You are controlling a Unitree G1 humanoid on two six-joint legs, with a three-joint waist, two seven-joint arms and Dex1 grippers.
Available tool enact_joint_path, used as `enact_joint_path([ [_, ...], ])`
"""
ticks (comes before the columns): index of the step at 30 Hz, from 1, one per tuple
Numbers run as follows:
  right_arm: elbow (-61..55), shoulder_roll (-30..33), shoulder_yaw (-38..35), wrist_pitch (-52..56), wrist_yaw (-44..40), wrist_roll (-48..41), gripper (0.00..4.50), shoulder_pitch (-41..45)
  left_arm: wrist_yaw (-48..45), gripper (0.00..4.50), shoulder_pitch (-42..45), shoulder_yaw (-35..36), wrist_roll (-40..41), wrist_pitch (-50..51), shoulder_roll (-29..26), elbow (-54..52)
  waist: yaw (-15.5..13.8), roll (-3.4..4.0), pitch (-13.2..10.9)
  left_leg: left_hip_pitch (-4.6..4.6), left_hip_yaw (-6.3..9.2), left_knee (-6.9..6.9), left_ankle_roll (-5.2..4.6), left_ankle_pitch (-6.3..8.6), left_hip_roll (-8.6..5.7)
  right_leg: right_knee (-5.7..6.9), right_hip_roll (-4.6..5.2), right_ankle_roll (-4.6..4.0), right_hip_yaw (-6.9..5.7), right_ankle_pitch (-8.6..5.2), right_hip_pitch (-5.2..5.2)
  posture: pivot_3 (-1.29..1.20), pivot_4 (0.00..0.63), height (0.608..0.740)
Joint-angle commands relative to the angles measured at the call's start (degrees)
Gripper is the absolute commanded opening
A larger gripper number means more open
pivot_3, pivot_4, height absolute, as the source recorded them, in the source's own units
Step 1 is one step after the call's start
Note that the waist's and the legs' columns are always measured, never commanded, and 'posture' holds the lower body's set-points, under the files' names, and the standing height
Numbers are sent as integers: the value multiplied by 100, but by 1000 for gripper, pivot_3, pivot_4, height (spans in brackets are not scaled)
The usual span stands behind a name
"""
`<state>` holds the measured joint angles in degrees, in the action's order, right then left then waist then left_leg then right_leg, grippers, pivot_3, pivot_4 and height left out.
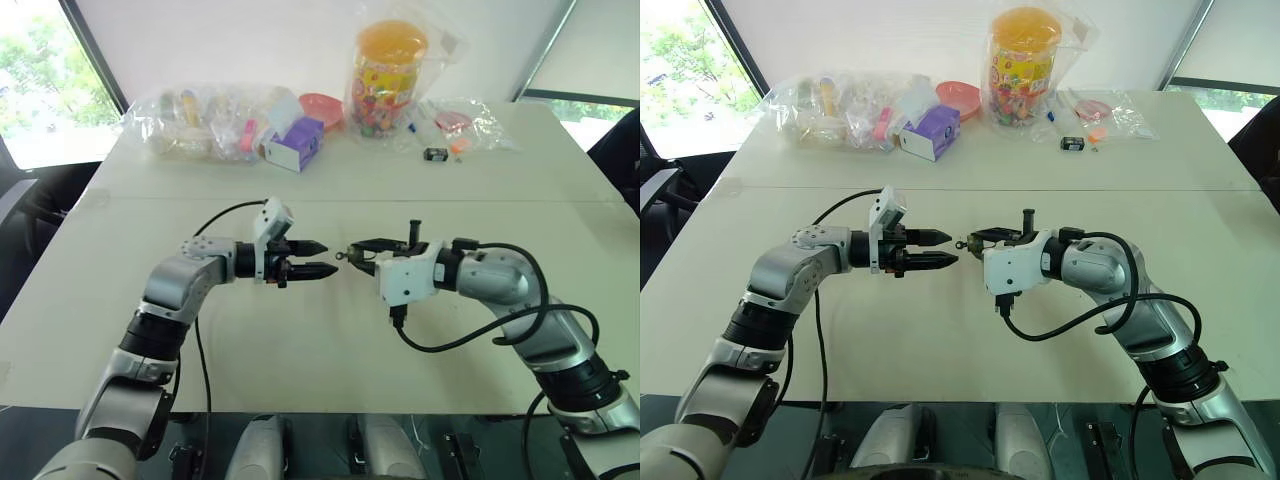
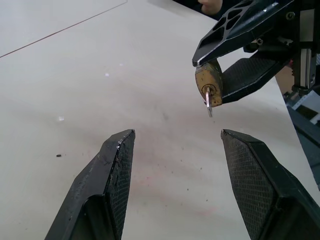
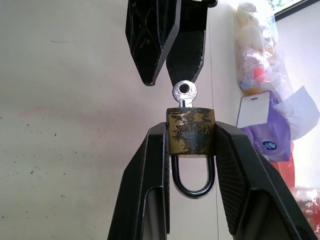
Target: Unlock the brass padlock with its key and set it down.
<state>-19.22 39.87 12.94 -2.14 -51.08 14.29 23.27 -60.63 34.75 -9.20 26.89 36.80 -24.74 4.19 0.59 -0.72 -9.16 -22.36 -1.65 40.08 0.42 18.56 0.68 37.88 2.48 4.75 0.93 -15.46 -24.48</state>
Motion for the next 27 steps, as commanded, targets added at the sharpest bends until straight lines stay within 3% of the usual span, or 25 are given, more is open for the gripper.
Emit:
enact_joint_path([
  [1, -236, 43, -86, -76, 7, -86, 681, 121, 26, 2818, 227, 248, 191, 28, 69, -57, 0, 0, 0, 0, 0, 0, 0, 0, 0, 0, 0, 0, 0, 0, 0, 0, 150, 735],
  [6, -244, 49, -86, -72, -1, -84, 681, 115, -1, 2818, 261, 264, 199, 63, 88, -28, 3, 0, 0, 0, 0, 0, 0, 0, 0, 0, 0, 0, 0, 0, 0, 0, 150, 735],
  [9, -249, 50, -83, -67, -4, -82, 681, 115, -20, 1960, 265, 217, 157, 17, 98, -7, 3, 0, 0, 0, 0, 0, 0, 0, 0, 0, 0, 0, 0, 0, 0, 0, 150, 735],
  [13, -271, 60, -90, -47, -13, -91, 681, 106, -115, 78, 213, 69, 61, -39, 59, -103, -2, 0, 0, 0, 0, 0, 0, 0, 0, 0, 0, 0, 0, 0, 0, 0, 150, 735],
  [22, -287, 64, -94, -31, -28, -91, 681, 117, -176, 33, 153, -157, -112, -141, 8, -242, 3, 0, 0, 0, 0, 0, 0, 0, 0, 0, -1, 0, 0, 0, 0, 0, 150, 735],
  [27, -295, 59, -102, -20, -33, -83, 681, 125, -114, 33, 55, -322, -554, -920, 8, -270, 0, 0, 0, 0, 0, 0, 0, 0, -1, 0, 0, 0, 1, 0, 0, 0, 150, 735],
])
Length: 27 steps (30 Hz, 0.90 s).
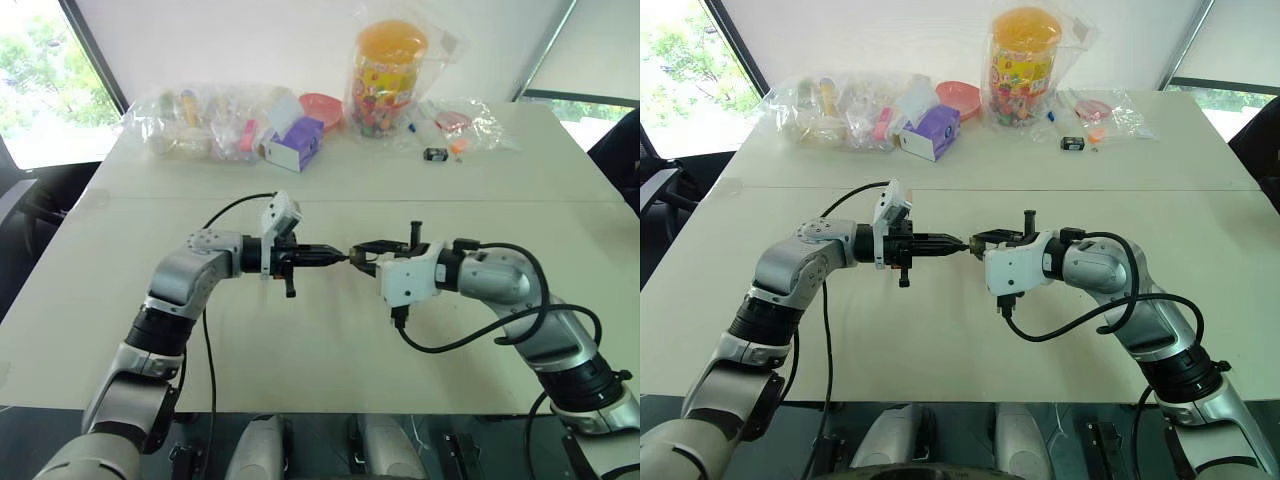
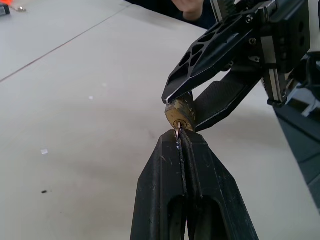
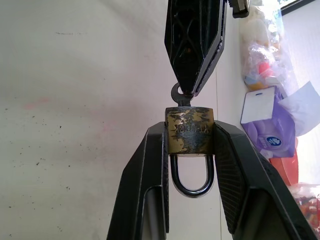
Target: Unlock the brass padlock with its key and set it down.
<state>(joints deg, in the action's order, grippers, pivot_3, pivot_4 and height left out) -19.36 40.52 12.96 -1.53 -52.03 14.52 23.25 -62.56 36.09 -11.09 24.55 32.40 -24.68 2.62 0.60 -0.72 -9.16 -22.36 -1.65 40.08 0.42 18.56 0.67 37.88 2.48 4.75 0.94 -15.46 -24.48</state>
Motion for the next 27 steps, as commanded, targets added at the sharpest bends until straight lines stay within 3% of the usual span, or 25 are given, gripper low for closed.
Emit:
enact_joint_path([
  [1, -278, -5, -107, -79, 64, -103, 681, 132, 191, 33, -110, -147, -506, -869, 56, -93, -1, 0, 0, 0, 0, 0, 0, 0, 0, 0, 0, 0, 0, 0, 0, 0, 150, 735],
  [7, -304, 13, -121, -54, 85, -92, 681, 130, 746, 33, -231, -115, -1445, -3233, 357, 190, -11, 0, 0, 0, -1, 1, 0, 0, 0, -1, 7, 0, 1, 0, 0, 0, 150, 735],
  [11, -286, 10, -113, -63, 96, -89, 681, 142, 755, 33, -318, -40, -1513, -3820, 412, 176, 3, 0, 0, 1, -1, 0, 0, 0, 1, 0, 6, 0, 1, 0, 0, 0, 150, 735],
  [15, -254, 10, -101, -86, 94, -89, 681, 167, 673, 33, -330, 71, -851, -2162, 361, -36, -1, 0, 0, 1, -1, 0, 0, 0, 2, 1, -1, 0, 0, 0, 0, 0, 150, 735],
  [17, -225, 15, -93, -108, 93, -83, 681, 186, 710, 33, -168, 324, 20, -566, 305, -267, -3, -1, -1, 0, -1, 0, -1, 0, 0, 0, -1, 0, -1, 0, 1, 0, 150, 735],
  [19, -210, 21, -90, -119, 96, -84, 681, 193, 776, 33, -64, 535, 583, 320, 294, -446, 7, -1, -1, -2, 1, 2, -1, 0, 0, 1, -2, 1, -2, 0, 1, 0, 150, 735],
  [25, -145, 46, -75, -173, 116, -84, 681, 237, 1066, 2912, 274, 1007, 1562, 1999, 321, -431, 11, -2, -1, 0, 3, 2, -1, 0, 2, 2, -2, 1, -3, 0, 1, 0, 150, 735],
  [26, -143, 46, -73, -176, 119, -81, 681, 243, 1115, 3322, 294, 1026, 1593, 2104, 350, -342, 10, -2, -1, 0, 3, 2, -1, 0, 2, 2, -1, 1, -3, 0, 1, 0, 150, 735],
  [27, -143, 45, -73, -177, 120, -79, 681, 246, 1152, 3322, 305, 1038, 1613, 2176, 367, -290, 9, -2, -1, 0, 3, 2, 0, 0, 2, 3, 0, 1, -3, 0, 1, 0, 150, 735],
])
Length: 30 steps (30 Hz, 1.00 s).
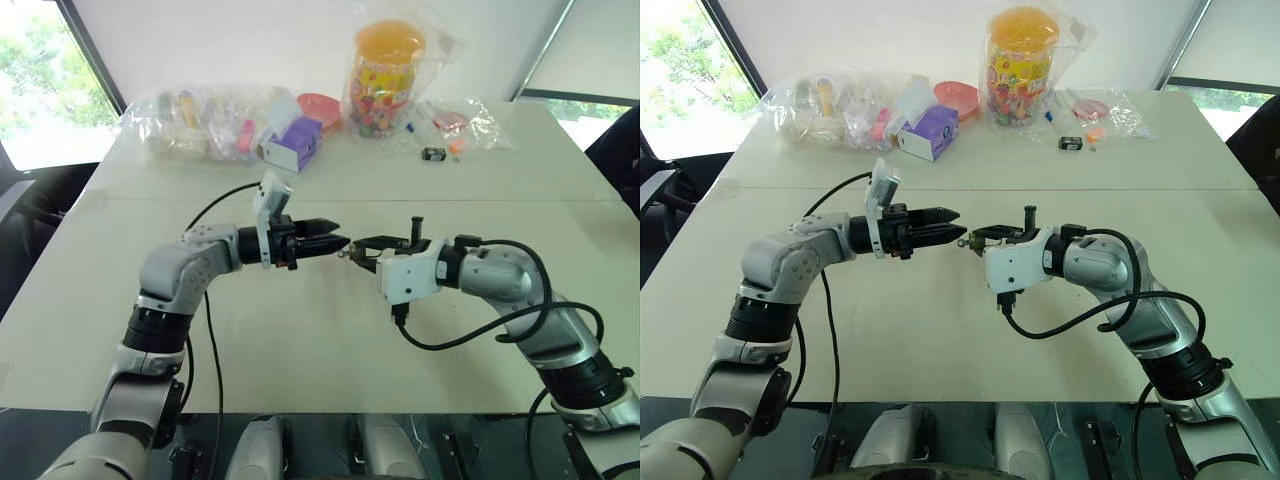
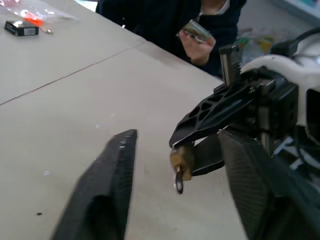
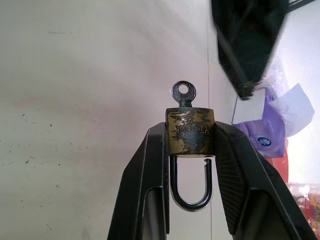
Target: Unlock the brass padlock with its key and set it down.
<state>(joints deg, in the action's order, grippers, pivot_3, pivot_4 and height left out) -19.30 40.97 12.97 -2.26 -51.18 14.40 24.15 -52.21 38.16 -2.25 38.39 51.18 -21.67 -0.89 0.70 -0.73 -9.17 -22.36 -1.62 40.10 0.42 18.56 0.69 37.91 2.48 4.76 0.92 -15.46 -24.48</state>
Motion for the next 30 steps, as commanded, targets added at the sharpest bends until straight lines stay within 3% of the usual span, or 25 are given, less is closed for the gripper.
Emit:
enact_joint_path([
  [1, -154, -2, -71, -102, 36, -65, 681, 160, 120, 3322, 53, 75, 142, 258, 62, 93, -2, 0, 0, 0, 0, 0, 0, 0, 0, 0, 0, 0, 0, 0, 0, 0, 150, 735],
  [8, -132, 0, -71, -115, 41, -59, 681, 186, 84, 3322, -111, -383, -319, -161, 109, 154, -11, 0, 0, 0, -1, 0, 3, -1, -2, -1, 5, 0, 2, 0, 0, 0, 150, 735],
  [20, -189, 20, -87, -72, 27, -62, 681, 169, 188, 3322, 24, -313, -322, -252, 391, 496, -8, 0, 0, 0, -1, 0, 3, -2, -2, -1, 6, 0, 2, 0, 0, 0, 150, 735],
  [23, -198, 20, -82, -67, 23, -60, 681, 170, 193, 2514, 46, -284, -293, -255, 441, 539, -13, 0, 0, 0, -1, 0, 3, -2, -2, -1, 6, 0, 2, 0, 0, 0, 150, 735],
  [28, -206, 28, -75, -53, 18, -55, 681, 174, 172, 64, 64, -260, -296, -252, 497, 566, -9, 0, 0, 0, -1, 0, 3, -2, -3, -1, 6, 0, 2, 0, 0, 0, 150, 735],
  [30, -205, 32, -75, -57, 17, -52, 681, 174, 158, 24, 62, -268, -297, -258, 500, 571, -2, 0, 0, 0, -1, 0, 3, -2, -2, -1, 5, 0, 2, 0, 0, 0, 150, 735],
])
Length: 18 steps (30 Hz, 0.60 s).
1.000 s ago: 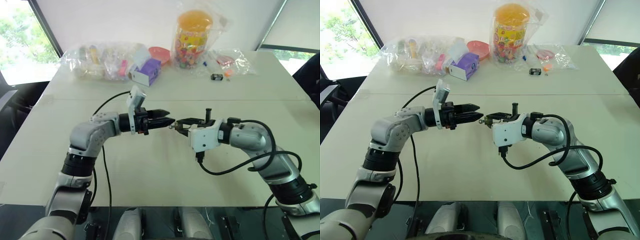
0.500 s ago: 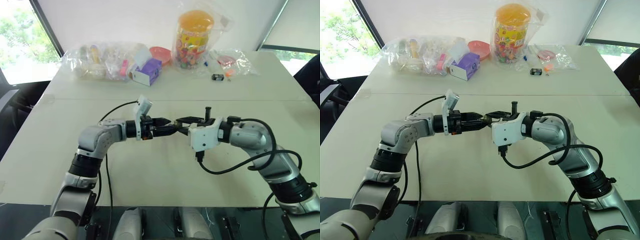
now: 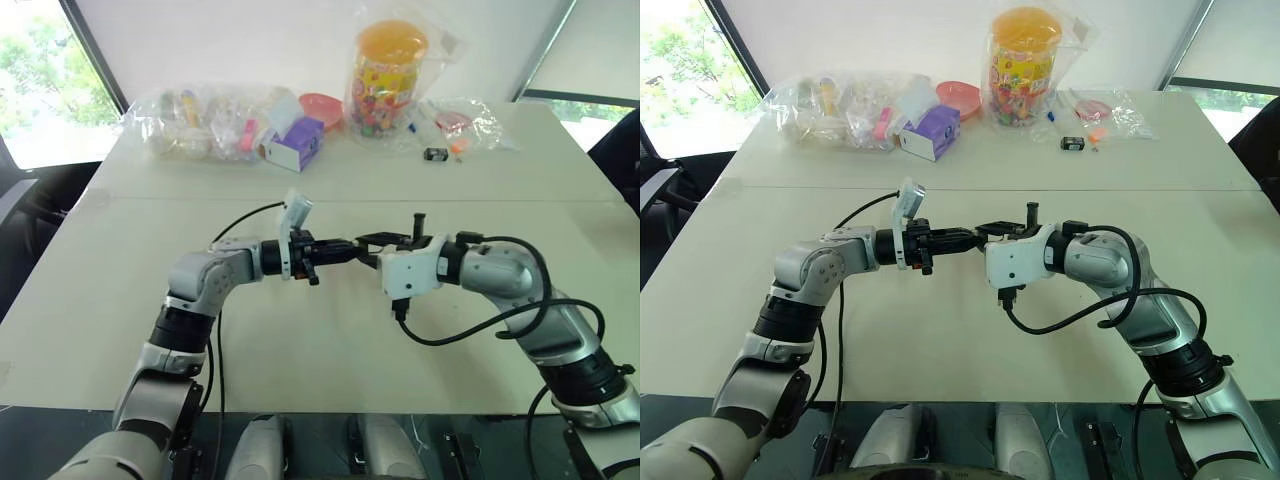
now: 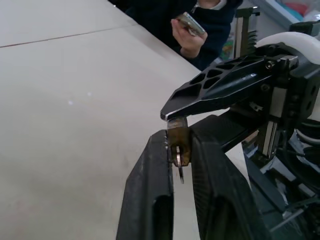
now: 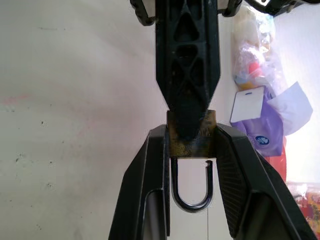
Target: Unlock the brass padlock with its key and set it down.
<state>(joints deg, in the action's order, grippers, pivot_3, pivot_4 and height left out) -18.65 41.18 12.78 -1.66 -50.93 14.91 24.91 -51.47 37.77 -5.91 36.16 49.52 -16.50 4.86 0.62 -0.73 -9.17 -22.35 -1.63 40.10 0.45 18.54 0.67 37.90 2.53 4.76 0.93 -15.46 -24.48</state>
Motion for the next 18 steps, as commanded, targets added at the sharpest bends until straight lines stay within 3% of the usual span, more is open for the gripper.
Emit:
enact_joint_path([
  [1, -271, 12, -56, -116, -10, -102, 681, 98, 80, 24, 100, 96, -72, -91, -15, 1, 8, 0, 0, 0, 0, 0, 0, 0, 0, 0, 0, 0, 0, 0, 0, 0, 150, 735],
  [9, -342, 34, -50, 68, -173, -231, 681, 58, 42, 24, 60, 64, -91, -98, -25, -7, -3, 0, 0, 0, 0, 0, 0, 0, 0, 0, 0, 0, 0, 0, 0, 0, 150, 735],
  [16, -506, 131, -138, 405, -367, -429, 4246, -50, -165, 0, -14, -7, -105, -116, -161, -109, 0, 0, 0, 0, 0, 0, 0, 0, 0, 0, 0, 0, 0, 0, 0, 0, 150, 735],
  [18, -605, 159, -299, 724, -460, -692, 4436, -147, -256, 0, -13, 10, -121, -142, -245, -73, -4, 0, 0, 0, 0, 0, 0, 0, 0, 0, 0, 0, 0, 0, 0, 0, 150, 735],
])
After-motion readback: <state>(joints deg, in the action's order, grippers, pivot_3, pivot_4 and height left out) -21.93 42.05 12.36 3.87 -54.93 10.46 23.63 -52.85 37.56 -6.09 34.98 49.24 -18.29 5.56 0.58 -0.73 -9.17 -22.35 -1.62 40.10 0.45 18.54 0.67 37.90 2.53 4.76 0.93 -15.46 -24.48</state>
